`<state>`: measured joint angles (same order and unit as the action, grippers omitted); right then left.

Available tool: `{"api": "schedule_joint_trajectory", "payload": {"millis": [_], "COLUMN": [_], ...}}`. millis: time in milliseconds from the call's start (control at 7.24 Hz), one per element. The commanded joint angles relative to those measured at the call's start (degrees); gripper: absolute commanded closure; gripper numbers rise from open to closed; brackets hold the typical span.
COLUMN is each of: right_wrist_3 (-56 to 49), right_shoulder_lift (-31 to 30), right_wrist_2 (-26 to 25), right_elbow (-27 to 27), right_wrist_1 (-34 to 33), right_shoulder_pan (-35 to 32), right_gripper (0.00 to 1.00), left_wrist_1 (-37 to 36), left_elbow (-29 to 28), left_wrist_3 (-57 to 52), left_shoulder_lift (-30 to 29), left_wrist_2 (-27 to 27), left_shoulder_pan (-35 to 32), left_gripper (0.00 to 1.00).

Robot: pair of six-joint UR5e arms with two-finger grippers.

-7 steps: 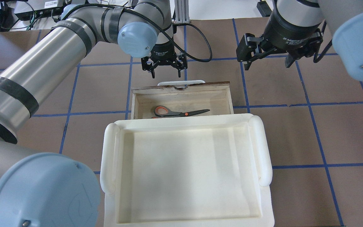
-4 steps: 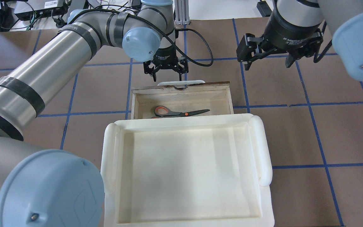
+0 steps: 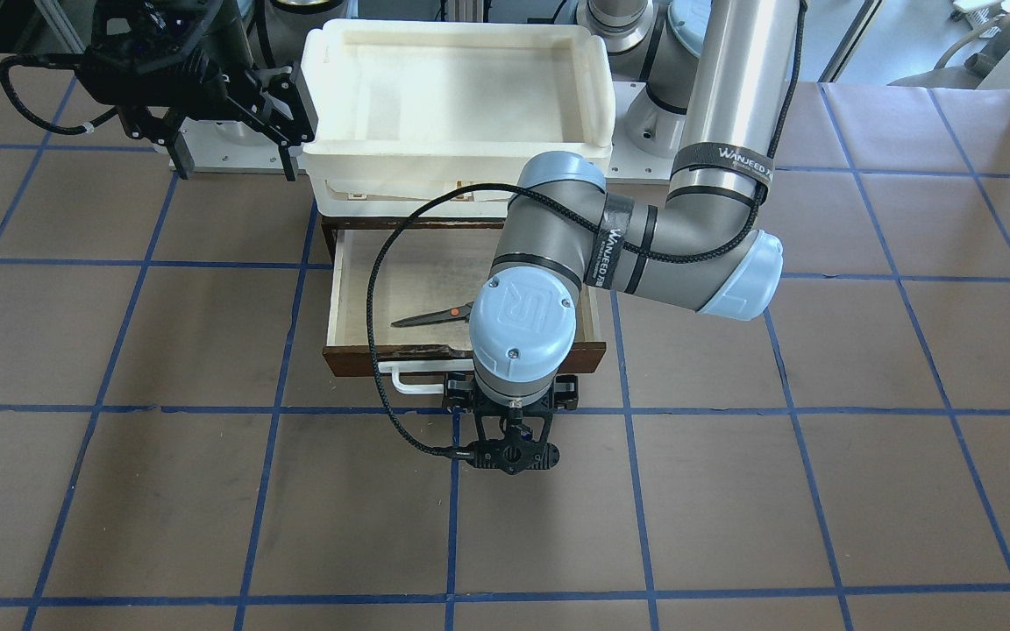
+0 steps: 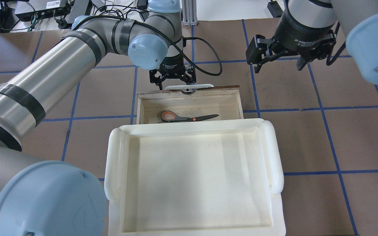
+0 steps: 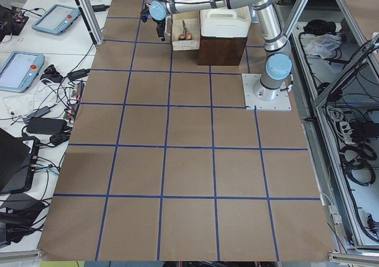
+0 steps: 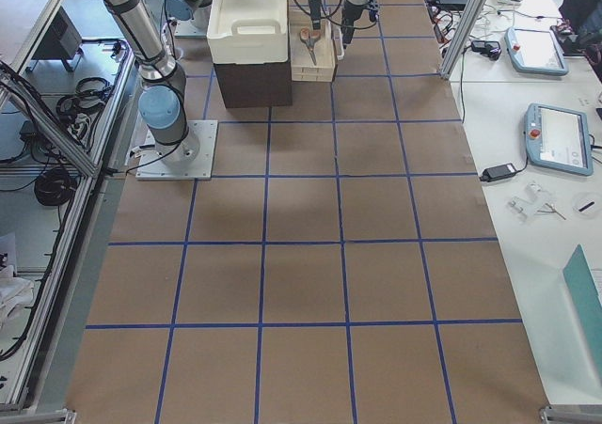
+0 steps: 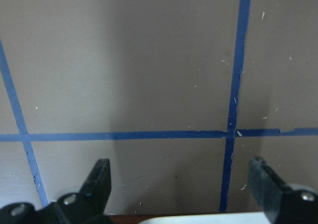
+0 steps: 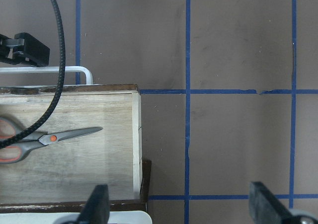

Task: Put scissors in drawer and close it
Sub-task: 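Lower the left gripper to the drawer front near the handle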

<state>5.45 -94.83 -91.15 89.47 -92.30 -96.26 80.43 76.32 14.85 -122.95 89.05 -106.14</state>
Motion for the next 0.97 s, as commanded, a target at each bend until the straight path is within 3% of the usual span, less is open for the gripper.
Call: {"api": "schedule_joint_trajectory", "payload": {"millis": [0,828], "right_wrist_3": [0.0,0.0], "right_shoulder_lift": [0.0,0.0], "right_wrist_2": [-0.1,0.1], "right_elbow": [0.0,0.0], "right_wrist_1": [-0.1,-0.2], "right_shoulder_pan": [0.0,0.0], "right_gripper": [0.00,0.00], "left_wrist_1": [0.2,5.6], "left_elbow": [0.0,0.3], "left_wrist_3": [0.0,-0.1], "left_shoulder_lift": [0.6,2.6], "left_wrist_2": [0.0,0.3], "left_shoulder_pan": [0.0,-0.1], "left_gripper": [0.00,0.00]}}
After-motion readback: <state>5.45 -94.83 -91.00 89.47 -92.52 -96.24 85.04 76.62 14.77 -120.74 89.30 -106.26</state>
